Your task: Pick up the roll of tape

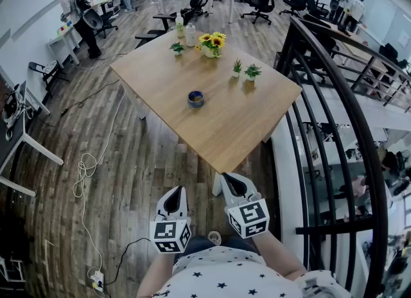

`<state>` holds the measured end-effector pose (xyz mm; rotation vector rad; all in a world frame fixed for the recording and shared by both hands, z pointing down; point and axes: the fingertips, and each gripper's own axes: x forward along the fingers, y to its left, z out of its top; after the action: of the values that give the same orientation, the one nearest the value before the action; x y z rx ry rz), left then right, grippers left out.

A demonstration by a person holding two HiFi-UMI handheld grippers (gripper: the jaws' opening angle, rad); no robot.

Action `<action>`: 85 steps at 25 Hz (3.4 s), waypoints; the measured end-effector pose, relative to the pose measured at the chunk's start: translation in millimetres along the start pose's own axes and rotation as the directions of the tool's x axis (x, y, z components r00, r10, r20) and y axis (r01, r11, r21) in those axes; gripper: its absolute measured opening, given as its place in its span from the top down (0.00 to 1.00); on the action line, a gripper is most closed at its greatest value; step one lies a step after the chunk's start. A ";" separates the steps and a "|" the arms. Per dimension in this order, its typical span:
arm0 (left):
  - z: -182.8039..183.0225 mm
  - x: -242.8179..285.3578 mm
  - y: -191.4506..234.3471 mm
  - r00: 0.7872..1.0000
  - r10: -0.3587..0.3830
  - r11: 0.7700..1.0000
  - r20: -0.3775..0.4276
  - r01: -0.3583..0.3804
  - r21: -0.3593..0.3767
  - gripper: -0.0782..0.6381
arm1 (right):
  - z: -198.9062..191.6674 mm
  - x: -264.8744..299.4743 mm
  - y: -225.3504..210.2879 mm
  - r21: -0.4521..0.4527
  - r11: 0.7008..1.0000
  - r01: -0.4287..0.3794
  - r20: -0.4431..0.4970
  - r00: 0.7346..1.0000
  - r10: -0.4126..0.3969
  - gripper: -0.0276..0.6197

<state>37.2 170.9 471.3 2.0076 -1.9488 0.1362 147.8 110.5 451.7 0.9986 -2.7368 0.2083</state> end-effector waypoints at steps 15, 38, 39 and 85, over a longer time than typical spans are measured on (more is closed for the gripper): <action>-9.4 -38.1 -12.0 0.999 0.020 1.000 0.037 -0.019 -0.003 0.89 | -9.2 -30.3 28.8 -0.015 0.998 -0.060 -0.010 0.998 0.060 0.95; -0.8 -5.1 -9.2 0.999 0.028 0.999 0.042 -0.027 -0.026 0.72 | -9.9 -0.9 5.4 -0.037 0.993 -0.111 -0.043 0.993 0.109 0.75; -0.3 -3.2 -9.0 0.999 0.027 0.999 0.041 -0.026 -0.026 0.71 | -9.2 1.1 4.6 -0.037 0.993 -0.113 -0.043 0.993 0.112 0.73; 108.8 249.4 185.4 0.992 -0.127 0.992 -0.022 0.127 0.010 0.65 | 74.1 309.1 -87.3 0.036 0.995 0.091 -0.042 0.995 -0.090 0.66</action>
<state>-149.5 -100.3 476.2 2.1222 -1.8053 0.1376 -37.5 -161.9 463.5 1.1134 -2.6535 0.2630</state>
